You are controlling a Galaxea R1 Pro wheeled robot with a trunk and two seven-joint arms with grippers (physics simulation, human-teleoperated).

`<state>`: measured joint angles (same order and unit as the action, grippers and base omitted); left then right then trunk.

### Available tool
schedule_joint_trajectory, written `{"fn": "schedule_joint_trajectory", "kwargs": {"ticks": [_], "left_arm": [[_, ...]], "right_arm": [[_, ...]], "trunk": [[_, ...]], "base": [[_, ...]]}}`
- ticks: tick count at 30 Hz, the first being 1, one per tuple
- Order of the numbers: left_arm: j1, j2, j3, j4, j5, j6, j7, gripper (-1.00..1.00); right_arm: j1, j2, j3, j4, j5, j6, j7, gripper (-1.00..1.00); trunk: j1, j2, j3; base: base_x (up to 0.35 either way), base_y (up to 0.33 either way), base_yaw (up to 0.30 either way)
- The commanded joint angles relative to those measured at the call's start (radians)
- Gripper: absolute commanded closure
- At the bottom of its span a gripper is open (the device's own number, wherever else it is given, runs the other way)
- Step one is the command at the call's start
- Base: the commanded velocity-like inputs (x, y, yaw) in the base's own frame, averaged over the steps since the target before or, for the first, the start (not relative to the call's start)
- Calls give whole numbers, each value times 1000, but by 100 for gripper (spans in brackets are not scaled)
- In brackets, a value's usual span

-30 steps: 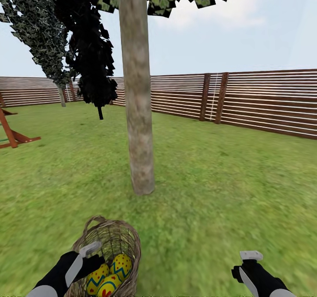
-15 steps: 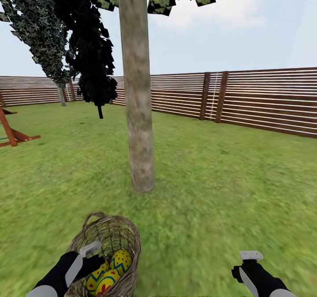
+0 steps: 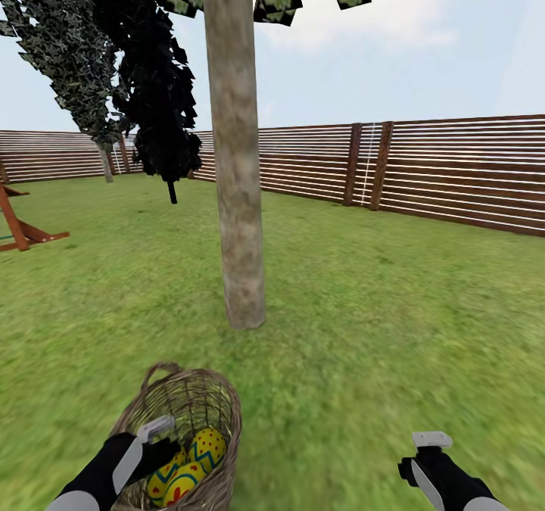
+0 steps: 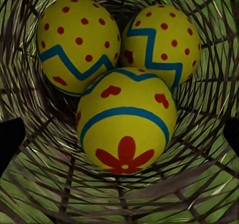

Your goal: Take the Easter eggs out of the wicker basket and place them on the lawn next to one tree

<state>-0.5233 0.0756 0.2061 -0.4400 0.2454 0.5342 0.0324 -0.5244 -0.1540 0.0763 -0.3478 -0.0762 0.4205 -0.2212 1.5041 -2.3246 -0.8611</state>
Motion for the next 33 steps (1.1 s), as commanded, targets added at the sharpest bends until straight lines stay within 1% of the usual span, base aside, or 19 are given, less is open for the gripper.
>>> {"fn": "schedule_joint_trajectory", "kwargs": {"ticks": [1, 9, 17, 33], "left_arm": [[0, 0, 3, -1, 9, 6, 3, -100], [0, -2, 3, 0, 8, 6, 3, -100], [0, -2, 3, 0, 9, 5, 3, -100], [0, 0, 3, 0, 9, 4, 4, -100]], "right_arm": [[0, -1, 8, -2, -8, 6, -6, -100], [0, -1, 8, -2, -8, 6, -6, -100], [0, -1, 8, -2, -8, 6, -6, -100], [0, -1, 8, -2, -8, 6, -6, -100]], "trunk": [[0, 0, -1], [0, 0, -1], [0, 0, -1], [61, -112, -51]], "base": [[215, 0, 0], [267, -4, 0], [33, 0, 0], [0, 0, 0]]}}
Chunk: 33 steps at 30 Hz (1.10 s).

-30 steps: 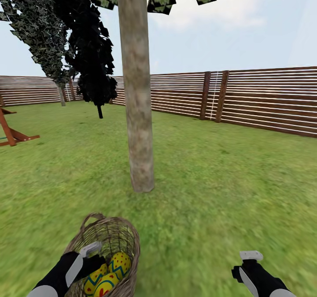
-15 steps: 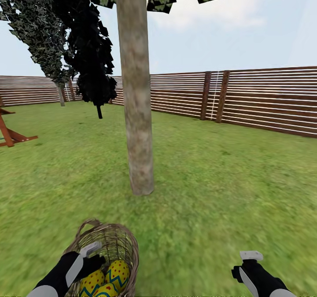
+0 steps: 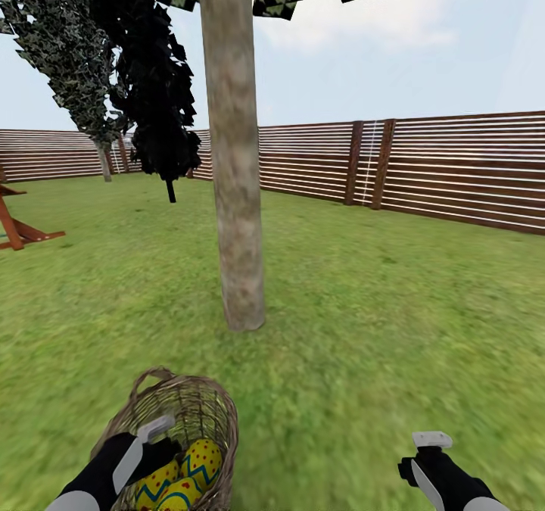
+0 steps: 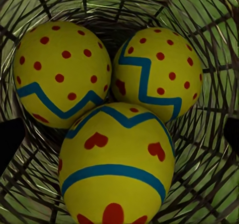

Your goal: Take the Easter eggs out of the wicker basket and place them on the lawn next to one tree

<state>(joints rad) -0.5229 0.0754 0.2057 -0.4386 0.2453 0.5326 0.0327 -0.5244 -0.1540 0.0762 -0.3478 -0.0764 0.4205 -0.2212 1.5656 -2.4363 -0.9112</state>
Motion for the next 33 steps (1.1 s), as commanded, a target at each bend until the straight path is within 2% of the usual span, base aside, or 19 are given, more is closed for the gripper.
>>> {"fn": "schedule_joint_trajectory", "kwargs": {"ticks": [1, 6, 11, 12, 14, 17, 21, 33], "left_arm": [[0, 0, 3, -2, 9, 6, 3, -100], [0, 4, 3, -1, 7, 10, 3, -100], [0, 30, 3, -6, -1, 20, 5, -100], [0, 37, 3, -6, -8, 21, 5, -100], [0, 51, 3, -6, -64, 25, 5, -100], [0, 47, 3, -6, -79, 25, 4, -100], [0, 44, 2, -6, -78, 23, 2, -100], [0, 42, 2, -6, -78, 21, 1, -100]], "right_arm": [[0, -1, 8, -2, -8, 6, -6, -100], [0, -1, 8, -2, -8, 6, -6, -100], [0, -1, 8, -2, -8, 6, -6, -100], [0, -1, 8, -2, -8, 6, -6, -100], [0, -3, 7, -2, -8, 6, -6, -100], [0, -4, 7, -2, -8, 6, -6, -100], [0, -4, 7, -2, -8, 6, -6, -100], [0, -4, 7, -2, -8, 6, -6, -100]], "trunk": [[4, -8, -4], [23, -43, -20], [35, -64, -37], [35, -64, -37], [35, -64, -37], [35, -64, -37], [35, -64, -37], [35, -64, -37]], "base": [[0, 0, 0], [0, 0, 0], [0, 0, 0], [0, 0, 0], [0, 0, 0], [0, 0, 0], [0, -9, 0], [0, -171, 0]]}}
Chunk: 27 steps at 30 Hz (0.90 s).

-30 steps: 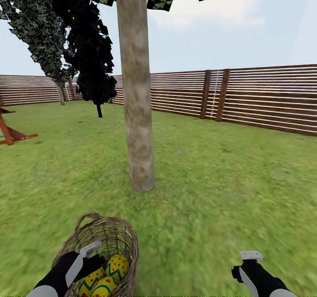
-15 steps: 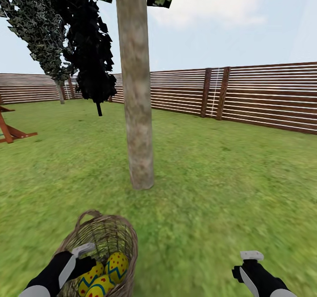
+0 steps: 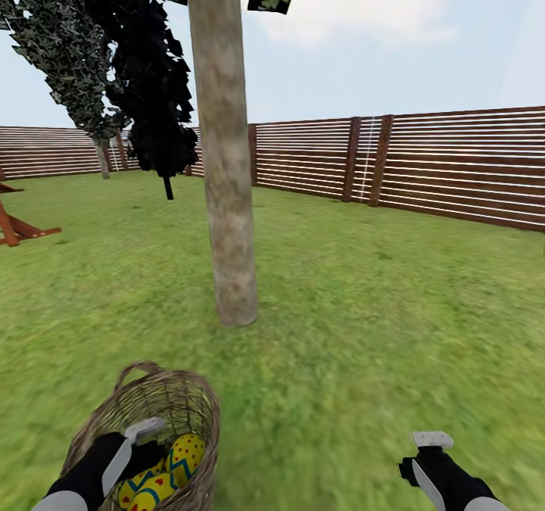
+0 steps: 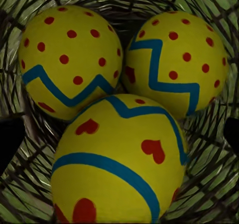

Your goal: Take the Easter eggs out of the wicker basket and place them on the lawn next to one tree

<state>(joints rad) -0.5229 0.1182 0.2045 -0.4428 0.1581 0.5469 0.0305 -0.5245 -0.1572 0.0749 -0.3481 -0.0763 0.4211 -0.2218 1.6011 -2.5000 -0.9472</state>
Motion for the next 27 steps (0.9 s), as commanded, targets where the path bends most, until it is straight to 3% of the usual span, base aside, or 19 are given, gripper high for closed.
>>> {"fn": "schedule_joint_trajectory", "kwargs": {"ticks": [1, 10, 20, 27], "left_arm": [[0, 0, 4, -2, 9, 7, 3, -100], [0, 0, 5, -2, 11, 4, 3, -100], [0, 0, 6, -2, 11, -1, 2, -100], [0, 0, 6, -2, 11, -2, 3, -100]], "right_arm": [[0, -1, 9, -2, -8, 5, -5, -100], [0, -1, 9, -2, -8, 5, -5, -100], [0, 0, 9, -2, -8, 5, -5, -100], [0, 1, 9, -2, -8, 5, -5, -100]], "trunk": [[0, 0, -1], [0, 0, -1], [0, 0, -1], [0, 0, -1]], "base": [[0, -316, 0], [0, -189, 0], [0, 0, 0], [0, 156, 0]]}}
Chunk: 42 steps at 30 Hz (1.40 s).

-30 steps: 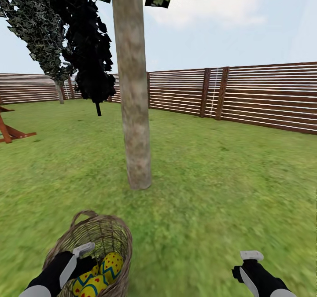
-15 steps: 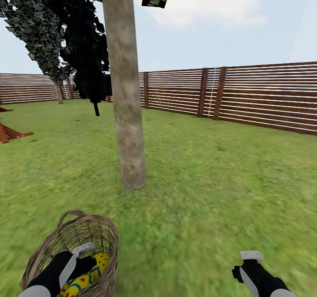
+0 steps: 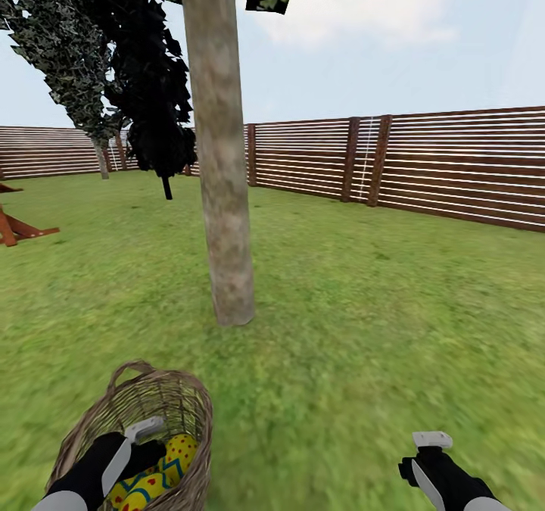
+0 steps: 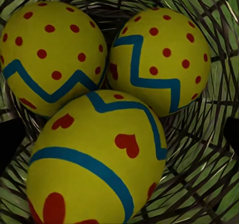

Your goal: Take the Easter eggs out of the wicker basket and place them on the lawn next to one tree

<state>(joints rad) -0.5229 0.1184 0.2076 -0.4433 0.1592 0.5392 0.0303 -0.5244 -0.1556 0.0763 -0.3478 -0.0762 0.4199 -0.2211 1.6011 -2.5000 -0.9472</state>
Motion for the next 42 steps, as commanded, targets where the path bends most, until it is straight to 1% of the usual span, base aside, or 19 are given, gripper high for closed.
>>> {"fn": "schedule_joint_trajectory", "kwargs": {"ticks": [1, 12, 42], "left_arm": [[0, 0, 3, -2, 10, 6, 3, -100], [0, -1, 2, -2, 10, 5, 3, -100], [0, -2, 3, -2, 11, 7, 5, -100]], "right_arm": [[0, -1, 8, -2, -8, 6, -6, -100], [0, -2, 7, -2, -8, 7, -6, -100], [0, -1, 8, -2, -8, 7, -6, -100]], "trunk": [[0, 0, -1], [0, 0, -1], [13, -7, -117]], "base": [[0, 29, 0], [0, 5, 0], [0, 0, 0]]}}
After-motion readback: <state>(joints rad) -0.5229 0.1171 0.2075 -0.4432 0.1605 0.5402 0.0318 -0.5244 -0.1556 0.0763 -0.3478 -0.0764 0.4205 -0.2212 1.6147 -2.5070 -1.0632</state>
